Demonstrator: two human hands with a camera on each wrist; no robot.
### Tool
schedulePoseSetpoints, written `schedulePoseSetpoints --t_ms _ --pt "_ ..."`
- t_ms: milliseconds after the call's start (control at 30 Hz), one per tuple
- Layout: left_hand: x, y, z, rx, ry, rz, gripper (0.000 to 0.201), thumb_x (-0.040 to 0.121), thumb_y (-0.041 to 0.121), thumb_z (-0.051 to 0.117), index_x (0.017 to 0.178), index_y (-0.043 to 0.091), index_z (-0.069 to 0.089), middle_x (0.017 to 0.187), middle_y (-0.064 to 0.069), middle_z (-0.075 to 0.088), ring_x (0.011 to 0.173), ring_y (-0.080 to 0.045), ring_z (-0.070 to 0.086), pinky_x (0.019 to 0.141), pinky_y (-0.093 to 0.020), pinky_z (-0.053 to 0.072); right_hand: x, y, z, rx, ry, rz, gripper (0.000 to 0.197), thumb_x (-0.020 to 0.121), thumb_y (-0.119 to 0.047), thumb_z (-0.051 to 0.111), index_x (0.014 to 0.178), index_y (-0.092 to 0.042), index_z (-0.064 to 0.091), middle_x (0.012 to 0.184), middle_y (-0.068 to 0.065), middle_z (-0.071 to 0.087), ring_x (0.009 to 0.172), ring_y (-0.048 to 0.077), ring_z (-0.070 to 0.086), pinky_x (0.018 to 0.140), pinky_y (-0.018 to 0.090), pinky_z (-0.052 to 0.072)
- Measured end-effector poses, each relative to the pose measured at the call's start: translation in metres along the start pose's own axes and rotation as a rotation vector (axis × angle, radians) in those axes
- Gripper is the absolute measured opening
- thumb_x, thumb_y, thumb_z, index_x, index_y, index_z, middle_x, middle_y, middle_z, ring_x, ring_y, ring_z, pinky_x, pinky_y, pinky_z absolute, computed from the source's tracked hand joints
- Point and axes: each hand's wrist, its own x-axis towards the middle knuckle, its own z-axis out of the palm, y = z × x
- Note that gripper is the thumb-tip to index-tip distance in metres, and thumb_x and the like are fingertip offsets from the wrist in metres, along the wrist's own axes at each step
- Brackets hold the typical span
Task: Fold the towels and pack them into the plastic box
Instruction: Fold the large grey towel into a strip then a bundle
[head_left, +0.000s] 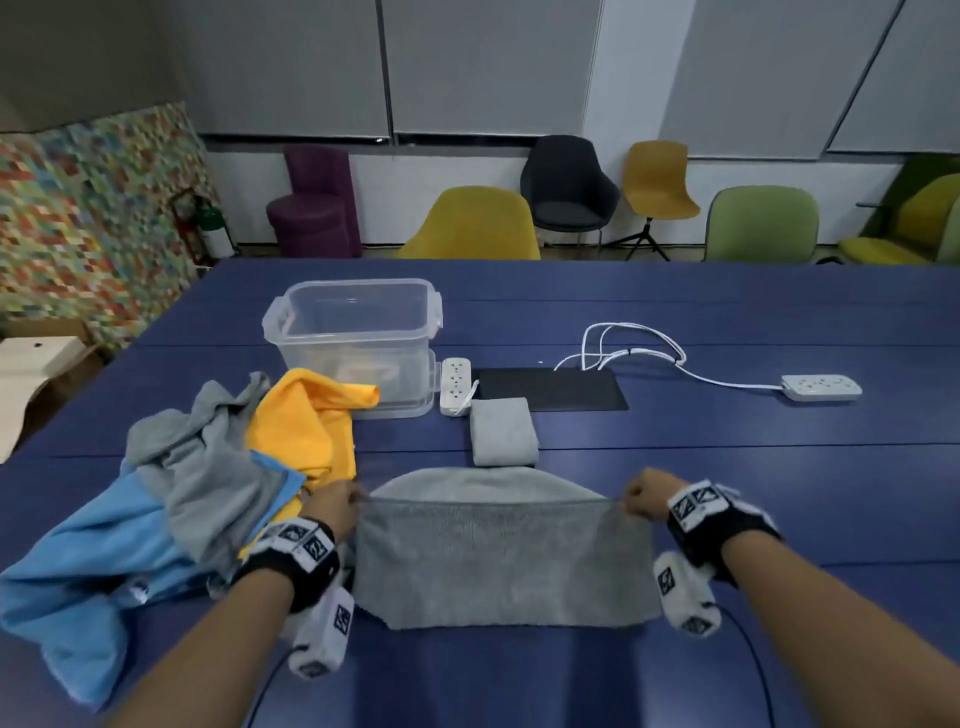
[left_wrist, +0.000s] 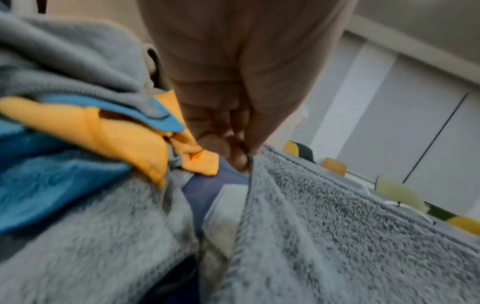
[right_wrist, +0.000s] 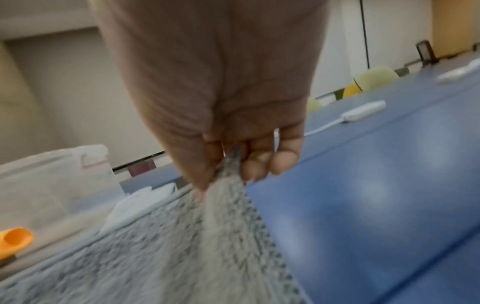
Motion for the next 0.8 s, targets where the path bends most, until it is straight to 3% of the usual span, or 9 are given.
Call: schedulePoseSetpoints --t_ms 100,167,233,333,500,600,667,733,800 --pt "0.015 -0.005 0.012 0.068 0.011 -0.054 0.03 0.096 0.008 0.038 0.114 0.012 0.061 0.116 -0.015 0.064 0.111 -0.03 0.055 0.108 -0.044 0.03 0.022 -0.006 0.017 0.008 0.058 0.074 0.039 0.094 -0.011 0.042 0.056 -0.015 0.033 0.059 0.003 0.035 0.053 0.015 0.035 0.059 0.023 0.035" --pt "0.022 -0.002 0.014 0.086 0.033 -0.071 0.03 0.098 0.013 0.035 0.115 0.018 0.06 0.12 -0.008 0.062 0.114 -0.026 0.054 0.108 -0.042 0.026 0.034 -0.006 0.021 -0.003 0.082 0.09 0.028 0.095 -0.017 0.042 0.067 -0.015 0.043 0.07 0.004 0.044 0.069 0.02 0.046 0.069 0.026 0.038" --pt "0.033 0.001 0.016 0.066 0.034 -0.08 0.031 0.099 0.016 0.035 0.12 0.021 0.056 0.127 -0.005 0.057 0.119 -0.023 0.051 0.106 -0.04 0.026 0.048 -0.006 0.022 0.009 0.077 0.068 0.01 0.095 -0.019 0.042 0.096 -0.016 0.052 0.098 0.009 0.054 0.091 0.025 0.052 0.078 0.028 0.043" --pt "0.057 -0.001 0.025 0.037 -0.021 -0.136 0.035 0.1 0.023 0.035 0.134 0.016 0.041 0.137 -0.011 0.044 0.124 -0.027 0.046 0.102 -0.04 0.033 0.073 -0.005 0.03 0.101 0.104 0.083 0.037 0.098 -0.022 0.04 0.134 -0.01 0.04 0.135 0.016 0.045 0.122 0.03 0.048 0.096 0.032 0.04" --pt "0.093 -0.007 0.033 -0.167 -0.105 -0.355 0.054 0.101 0.038 0.026 0.128 -0.004 0.046 0.134 -0.022 0.05 0.123 -0.034 0.048 0.095 -0.033 0.038 0.098 -0.013 0.039 0.239 0.0 0.21 0.037 0.096 -0.036 0.044 0.112 -0.004 0.056 0.13 0.017 0.053 0.119 0.029 0.052 0.084 0.026 0.039" --pt "0.104 -0.011 0.033 -0.25 -0.23 -0.31 0.061 0.1 0.043 0.028 0.118 -0.007 0.057 0.126 -0.025 0.055 0.116 -0.034 0.053 0.095 -0.034 0.039 0.104 -0.012 0.036 0.317 -0.194 0.234 0.075 0.079 -0.063 0.055 0.125 -0.004 0.054 0.136 0.014 0.051 0.121 0.029 0.052 0.095 0.031 0.043" --pt "0.112 -0.015 0.036 -0.378 -0.214 -0.173 0.041 0.098 0.029 0.044 0.113 -0.006 0.06 0.121 -0.024 0.059 0.114 -0.033 0.055 0.096 -0.034 0.039 0.101 -0.012 0.027 0.376 -0.283 0.283 0.08 0.076 -0.067 0.055 0.13 -0.008 0.051 0.135 0.011 0.052 0.113 0.028 0.055 0.089 0.034 0.047" --pt "0.114 -0.021 0.038 -0.556 -0.192 -0.075 0.026 0.092 0.004 0.054 0.116 -0.003 0.06 0.115 -0.015 0.062 0.114 -0.029 0.056 0.091 -0.03 0.04 0.093 -0.011 0.015 0.465 -0.36 0.302 0.052 0.084 -0.058 0.054 0.111 -0.014 0.061 0.111 0.005 0.063 0.092 0.023 0.06 0.069 0.029 0.049" --pt "0.112 -0.024 0.038 -0.607 -0.19 -0.024 0.034 0.088 -0.009 0.052 0.12 -0.002 0.058 0.108 -0.012 0.061 0.109 -0.026 0.056 0.087 -0.027 0.04 0.084 -0.01 0.008 0.477 -0.427 0.322 0.038 0.084 -0.056 0.056 0.094 -0.02 0.065 0.095 0.002 0.065 0.083 0.021 0.062 0.07 0.032 0.053"
